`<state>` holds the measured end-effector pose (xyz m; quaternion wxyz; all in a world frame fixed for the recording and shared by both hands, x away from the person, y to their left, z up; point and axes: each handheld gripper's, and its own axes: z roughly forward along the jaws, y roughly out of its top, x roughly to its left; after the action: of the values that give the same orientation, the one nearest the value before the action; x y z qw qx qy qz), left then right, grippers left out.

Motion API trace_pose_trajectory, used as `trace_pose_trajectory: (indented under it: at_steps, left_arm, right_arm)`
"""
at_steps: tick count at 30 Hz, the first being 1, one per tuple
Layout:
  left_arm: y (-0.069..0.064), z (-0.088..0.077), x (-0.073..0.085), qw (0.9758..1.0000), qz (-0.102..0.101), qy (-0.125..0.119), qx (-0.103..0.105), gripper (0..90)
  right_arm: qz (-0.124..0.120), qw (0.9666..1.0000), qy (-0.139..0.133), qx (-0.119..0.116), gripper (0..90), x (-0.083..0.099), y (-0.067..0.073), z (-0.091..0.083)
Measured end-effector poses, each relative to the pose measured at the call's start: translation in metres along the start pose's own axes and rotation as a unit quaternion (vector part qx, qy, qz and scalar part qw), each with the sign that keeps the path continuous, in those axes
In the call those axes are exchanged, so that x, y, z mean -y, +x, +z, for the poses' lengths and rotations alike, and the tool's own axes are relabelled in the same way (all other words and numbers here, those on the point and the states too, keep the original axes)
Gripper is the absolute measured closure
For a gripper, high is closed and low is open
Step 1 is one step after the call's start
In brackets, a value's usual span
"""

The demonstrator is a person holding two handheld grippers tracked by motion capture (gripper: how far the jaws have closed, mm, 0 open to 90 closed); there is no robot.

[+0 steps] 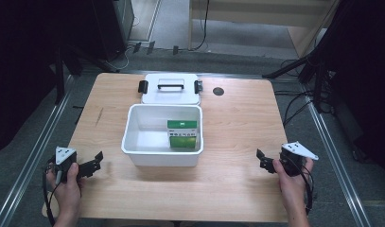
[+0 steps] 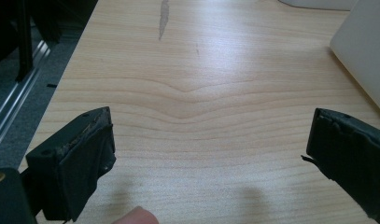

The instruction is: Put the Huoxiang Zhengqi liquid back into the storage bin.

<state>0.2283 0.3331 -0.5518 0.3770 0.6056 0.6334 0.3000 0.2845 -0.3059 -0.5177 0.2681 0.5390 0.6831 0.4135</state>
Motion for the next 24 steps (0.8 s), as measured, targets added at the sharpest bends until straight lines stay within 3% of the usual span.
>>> trace_pose_trajectory:
  at_steps: [10, 24]
  left_arm:
    - [0.000, 0.000, 0.000, 1.0000, 0.000, 0.001, 0.000, 1.8]
    - [-0.001, 0.000, 0.000, 1.0000, 0.001, 0.000, -0.001, 1.8]
  right_arm:
    - [0.020, 0.9998, -0.002, 0.001, 0.0, 0.020, -0.011, -0.012]
    - [0.030, 0.9995, -0.003, 0.007, 0.0, 0.039, -0.026, -0.031]
